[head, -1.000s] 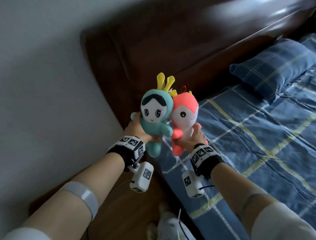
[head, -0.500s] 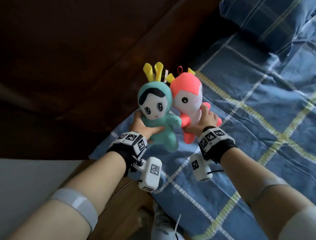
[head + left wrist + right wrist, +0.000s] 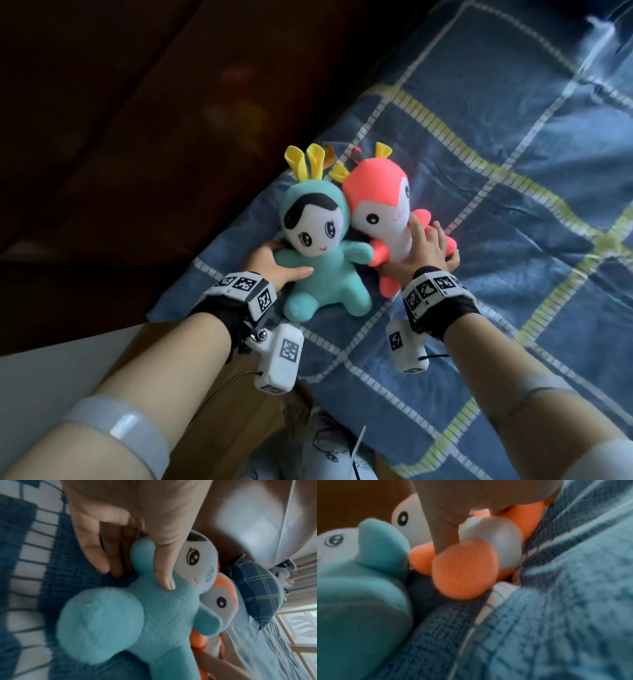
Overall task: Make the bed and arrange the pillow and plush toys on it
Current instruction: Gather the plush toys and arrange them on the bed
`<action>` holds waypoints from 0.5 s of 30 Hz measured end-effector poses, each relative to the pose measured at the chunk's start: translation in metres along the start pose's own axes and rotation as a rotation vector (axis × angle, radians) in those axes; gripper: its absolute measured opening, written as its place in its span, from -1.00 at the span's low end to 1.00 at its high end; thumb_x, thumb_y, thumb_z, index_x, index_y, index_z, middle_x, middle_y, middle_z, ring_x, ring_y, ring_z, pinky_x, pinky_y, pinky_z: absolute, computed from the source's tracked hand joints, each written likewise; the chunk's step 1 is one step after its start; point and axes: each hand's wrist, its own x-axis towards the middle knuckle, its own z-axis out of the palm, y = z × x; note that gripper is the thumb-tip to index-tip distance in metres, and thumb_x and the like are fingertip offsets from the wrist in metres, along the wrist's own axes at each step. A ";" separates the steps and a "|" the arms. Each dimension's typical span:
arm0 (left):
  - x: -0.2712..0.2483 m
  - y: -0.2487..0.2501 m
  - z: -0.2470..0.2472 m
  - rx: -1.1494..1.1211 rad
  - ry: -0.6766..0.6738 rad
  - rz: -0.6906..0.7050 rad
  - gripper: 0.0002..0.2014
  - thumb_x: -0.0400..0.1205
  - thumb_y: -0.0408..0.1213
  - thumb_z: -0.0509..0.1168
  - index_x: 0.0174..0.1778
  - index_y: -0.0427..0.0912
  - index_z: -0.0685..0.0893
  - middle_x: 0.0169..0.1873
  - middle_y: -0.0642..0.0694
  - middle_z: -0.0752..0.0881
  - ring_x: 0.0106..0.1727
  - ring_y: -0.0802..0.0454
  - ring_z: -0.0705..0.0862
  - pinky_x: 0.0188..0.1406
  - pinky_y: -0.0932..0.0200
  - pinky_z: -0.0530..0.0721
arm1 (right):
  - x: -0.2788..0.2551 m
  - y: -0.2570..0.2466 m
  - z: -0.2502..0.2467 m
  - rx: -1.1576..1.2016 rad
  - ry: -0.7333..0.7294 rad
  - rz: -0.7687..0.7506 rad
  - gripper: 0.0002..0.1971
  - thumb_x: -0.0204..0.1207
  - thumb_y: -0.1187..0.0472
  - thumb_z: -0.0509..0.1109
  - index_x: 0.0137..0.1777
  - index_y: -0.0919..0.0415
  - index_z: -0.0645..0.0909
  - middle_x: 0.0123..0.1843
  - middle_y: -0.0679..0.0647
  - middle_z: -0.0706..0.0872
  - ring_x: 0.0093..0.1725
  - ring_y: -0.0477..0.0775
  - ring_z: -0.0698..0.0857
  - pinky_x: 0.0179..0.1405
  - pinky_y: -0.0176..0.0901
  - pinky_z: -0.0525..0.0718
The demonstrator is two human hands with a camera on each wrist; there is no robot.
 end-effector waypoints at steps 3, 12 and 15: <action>-0.001 0.003 0.002 -0.111 -0.048 -0.028 -0.49 0.45 -0.28 0.49 0.30 -0.13 0.49 -0.07 -0.05 0.65 -0.20 0.04 0.66 -0.53 0.22 0.66 | 0.000 -0.001 -0.007 0.011 -0.047 0.016 -0.05 0.13 -0.04 0.54 0.49 -0.28 0.08 0.59 0.05 0.20 0.66 0.01 -0.04 0.58 0.30 -0.07; 0.007 0.052 -0.006 -0.567 0.016 0.124 -0.72 0.60 -0.48 0.27 0.13 -0.11 0.40 0.00 -0.13 0.59 -0.09 -0.12 0.65 -0.55 0.31 0.71 | 0.034 -0.024 -0.055 0.218 0.036 -0.100 -0.17 -0.06 -0.13 0.54 0.31 -0.24 0.36 0.26 0.05 0.54 0.36 0.18 0.45 0.34 0.23 0.47; 0.017 0.079 -0.011 -0.649 0.057 0.229 -0.60 0.57 -0.55 0.28 0.29 -0.17 0.43 0.11 -0.13 0.58 0.07 -0.07 0.63 -0.37 0.30 0.75 | 0.062 -0.047 -0.082 0.318 0.128 -0.193 -0.12 -0.18 -0.20 0.46 0.29 -0.19 0.39 0.24 0.02 0.58 0.31 0.16 0.52 0.33 0.21 0.49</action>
